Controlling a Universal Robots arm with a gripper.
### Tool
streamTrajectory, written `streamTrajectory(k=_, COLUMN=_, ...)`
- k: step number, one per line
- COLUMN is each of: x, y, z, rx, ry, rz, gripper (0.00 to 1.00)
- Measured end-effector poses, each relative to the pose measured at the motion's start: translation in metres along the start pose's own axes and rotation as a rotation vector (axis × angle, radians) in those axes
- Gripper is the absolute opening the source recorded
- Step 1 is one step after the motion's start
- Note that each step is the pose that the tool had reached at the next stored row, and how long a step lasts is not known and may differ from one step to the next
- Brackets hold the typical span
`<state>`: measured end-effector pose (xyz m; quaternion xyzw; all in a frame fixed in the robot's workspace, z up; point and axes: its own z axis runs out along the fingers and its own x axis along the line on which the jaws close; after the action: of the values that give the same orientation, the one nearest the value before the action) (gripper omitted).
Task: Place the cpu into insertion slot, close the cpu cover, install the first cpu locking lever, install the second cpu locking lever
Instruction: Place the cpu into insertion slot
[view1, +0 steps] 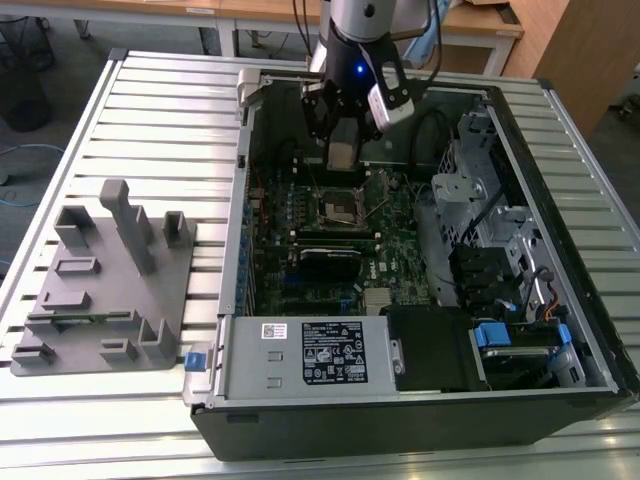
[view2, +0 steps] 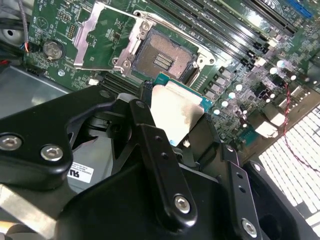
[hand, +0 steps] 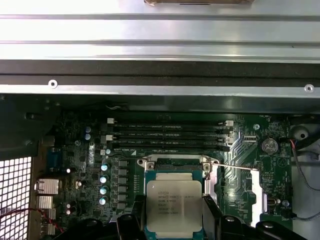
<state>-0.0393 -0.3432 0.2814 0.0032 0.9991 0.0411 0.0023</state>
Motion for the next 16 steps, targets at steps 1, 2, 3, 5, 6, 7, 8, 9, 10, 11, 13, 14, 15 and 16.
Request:
streamTrajectory(k=1, x=0.0, y=-0.0001, z=0.001, rx=0.0, ry=-0.0006, rz=0.0, gripper=0.54)
streamTrajectory(k=2, x=0.0, y=-0.0001, z=0.0019, rx=-0.0001, ry=-0.0009, rz=-0.001, gripper=0.54)
streamTrajectory(k=3, x=0.0, y=-0.0002, z=0.0021, rx=0.0001, ry=-0.0009, rz=-0.001, gripper=0.54)
streamTrajectory(k=5, x=0.0, y=-0.0002, z=0.0021, rx=0.0002, ry=-0.0009, rz=-0.001, gripper=0.54)
streamTrajectory(k=6, x=0.0, y=-0.0002, z=0.0022, rx=0.0002, ry=-0.0009, rz=-0.001, gripper=0.54)
streamTrajectory(k=7, x=0.0, y=-0.0002, z=0.0022, rx=0.0002, ry=-0.0009, rz=-0.001, gripper=0.54)
streamTrajectory(k=8, x=0.0, y=-0.0002, z=0.0022, rx=0.0002, ry=-0.0009, rz=-0.001, gripper=0.54)
streamTrajectory(k=9, x=0.0, y=-0.0002, z=0.003, rx=-0.0003, ry=-0.0012, rz=-0.001, gripper=0.54)
streamTrajectory(k=10, x=0.0, y=-0.0003, z=0.0044, rx=-0.0003, ry=-0.0013, rz=-0.001, gripper=0.54)
streamTrajectory(k=11, x=0.0, y=-0.0005, z=0.006, rx=0.0, ry=-0.0017, rz=-0.001, gripper=0.54)
streamTrajectory(k=13, x=0.0, y=-0.0008, z=0.0096, rx=0.0, ry=-0.0022, rz=-0.001, gripper=0.54)
streamTrajectory(k=14, x=0.0001, y=-0.0009, z=0.0114, rx=0.0, ry=-0.0023, rz=-0.001, gripper=0.54)
streamTrajectory(k=15, x=0.0001, y=-0.0011, z=0.0131, rx=0.0001, ry=-0.0023, rz=-0.001, gripper=0.54)
streamTrajectory(k=16, x=0.0001, y=-0.0013, z=0.0149, rx=0.0001, ry=-0.0023, rz=-0.001, gripper=0.54)
